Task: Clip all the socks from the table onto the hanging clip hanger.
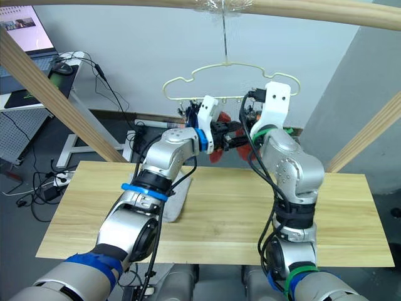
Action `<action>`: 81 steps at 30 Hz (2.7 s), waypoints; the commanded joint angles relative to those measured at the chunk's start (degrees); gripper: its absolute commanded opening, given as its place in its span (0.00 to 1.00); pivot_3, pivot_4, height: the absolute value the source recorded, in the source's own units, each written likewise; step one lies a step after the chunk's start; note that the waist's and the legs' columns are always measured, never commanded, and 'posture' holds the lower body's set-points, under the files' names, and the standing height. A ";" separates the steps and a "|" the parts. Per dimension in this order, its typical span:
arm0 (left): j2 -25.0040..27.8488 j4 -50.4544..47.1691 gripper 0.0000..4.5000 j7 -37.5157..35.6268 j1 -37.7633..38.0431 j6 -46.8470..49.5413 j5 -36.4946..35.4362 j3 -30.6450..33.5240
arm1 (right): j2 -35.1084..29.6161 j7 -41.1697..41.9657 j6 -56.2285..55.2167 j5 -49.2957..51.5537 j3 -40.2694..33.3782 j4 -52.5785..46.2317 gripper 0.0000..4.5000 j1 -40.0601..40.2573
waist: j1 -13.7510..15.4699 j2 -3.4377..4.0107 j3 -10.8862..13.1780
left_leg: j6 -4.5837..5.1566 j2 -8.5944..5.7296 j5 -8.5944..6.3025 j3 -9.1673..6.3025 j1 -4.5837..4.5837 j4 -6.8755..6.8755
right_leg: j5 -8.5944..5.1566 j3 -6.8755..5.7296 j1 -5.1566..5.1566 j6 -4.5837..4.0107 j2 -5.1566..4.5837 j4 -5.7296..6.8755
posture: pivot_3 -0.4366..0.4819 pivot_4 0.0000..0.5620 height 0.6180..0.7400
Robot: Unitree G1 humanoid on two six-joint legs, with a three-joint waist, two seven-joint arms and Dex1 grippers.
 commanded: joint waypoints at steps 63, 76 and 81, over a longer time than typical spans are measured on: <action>15.59 -48.85 0.92 12.67 57.65 0.15 -11.96 11.73 | -15.76 17.51 -20.58 5.98 4.28 -27.59 0.58 65.59 | -1.08 0.24 -3.15 | 0.31 0.02 0.18 0.23 1.04 0.07 | -0.36 0.24 1.00 -0.46 -0.09 -0.24 | 0.59 0.33 1.00; 15.83 -48.86 0.92 13.45 55.78 1.38 -12.71 11.56 | -15.80 17.18 -20.34 5.61 4.74 -27.12 0.58 65.43 | -1.06 0.24 -3.14 | 0.31 0.02 0.18 0.23 1.03 0.05 | -0.37 0.23 0.98 -0.49 -0.10 -0.26 | 0.59 0.35 1.00; 15.99 -48.90 0.92 13.48 55.47 1.69 -12.86 11.61 | -15.83 16.94 -20.00 5.82 4.58 -27.26 0.58 65.05 | -1.06 0.24 -3.14 | 0.30 0.03 0.18 0.23 1.03 0.03 | -0.38 0.23 0.98 -0.50 -0.10 -0.27 | 0.59 0.35 1.00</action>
